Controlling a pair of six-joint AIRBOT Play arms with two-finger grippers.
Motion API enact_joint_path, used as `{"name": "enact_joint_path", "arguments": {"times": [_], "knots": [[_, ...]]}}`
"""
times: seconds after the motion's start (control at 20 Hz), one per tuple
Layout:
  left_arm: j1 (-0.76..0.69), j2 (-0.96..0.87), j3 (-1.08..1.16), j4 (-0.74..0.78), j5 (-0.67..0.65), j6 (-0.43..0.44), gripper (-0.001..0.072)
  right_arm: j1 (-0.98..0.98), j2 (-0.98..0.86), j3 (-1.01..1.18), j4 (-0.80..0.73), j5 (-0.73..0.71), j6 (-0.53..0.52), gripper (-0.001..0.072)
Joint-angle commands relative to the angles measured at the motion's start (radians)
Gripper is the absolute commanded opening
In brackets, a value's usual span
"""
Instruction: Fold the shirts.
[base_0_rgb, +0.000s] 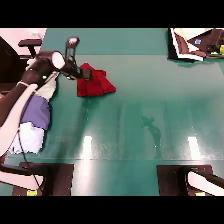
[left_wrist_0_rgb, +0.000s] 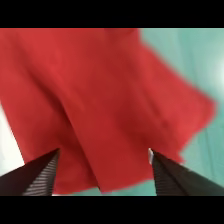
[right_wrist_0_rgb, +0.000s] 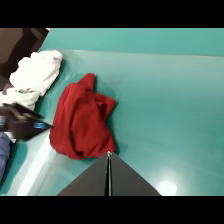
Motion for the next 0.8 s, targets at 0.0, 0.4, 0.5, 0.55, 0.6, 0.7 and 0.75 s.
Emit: {"name": "enact_joint_path", "arguments": {"times": [0.0, 0.4, 0.5, 0.55, 0.6, 0.7, 0.75], "knots": [[0.0, -0.095, -0.008, -0.051, 0.048, -0.006, 0.0662, 0.0, 0.0, 0.0, 0.0, 0.022, 0.001, 0.0019], [0.0, -0.081, 0.112, -0.032, 0.015, -0.004, 0.0025, 0.0, 0.01, 0.001, 0.002, 0.016, 0.001, 0.0019], [0.0, -0.017, 0.225, -0.007, -0.013, 0.006, 0.0025, 0.0, 0.043, 0.001, 0.001, -0.016, 0.001, 0.0019], [0.0, 0.031, 0.283, -0.005, -0.014, 0.023, 0.0025, 0.0, 0.071, 0.001, 0.0, -0.029, 0.001, 0.0018], [0.0, 0.093, 0.344, -0.005, -0.014, 0.039, 0.0025, 0.0, 0.099, 0.001, 0.0, -0.041, 0.001, 0.0018], [0.0, 0.217, 0.436, -0.005, -0.015, 0.056, 0.0024, 0.0, 0.16, 0.001, -0.002, -0.075, 0.001, 0.0018], [0.0, 0.277, 0.461, -0.005, -0.019, 0.056, 0.0024, 0.0, 0.19, 0.001, -0.009, -0.097, 0.001, 0.0018]]}}
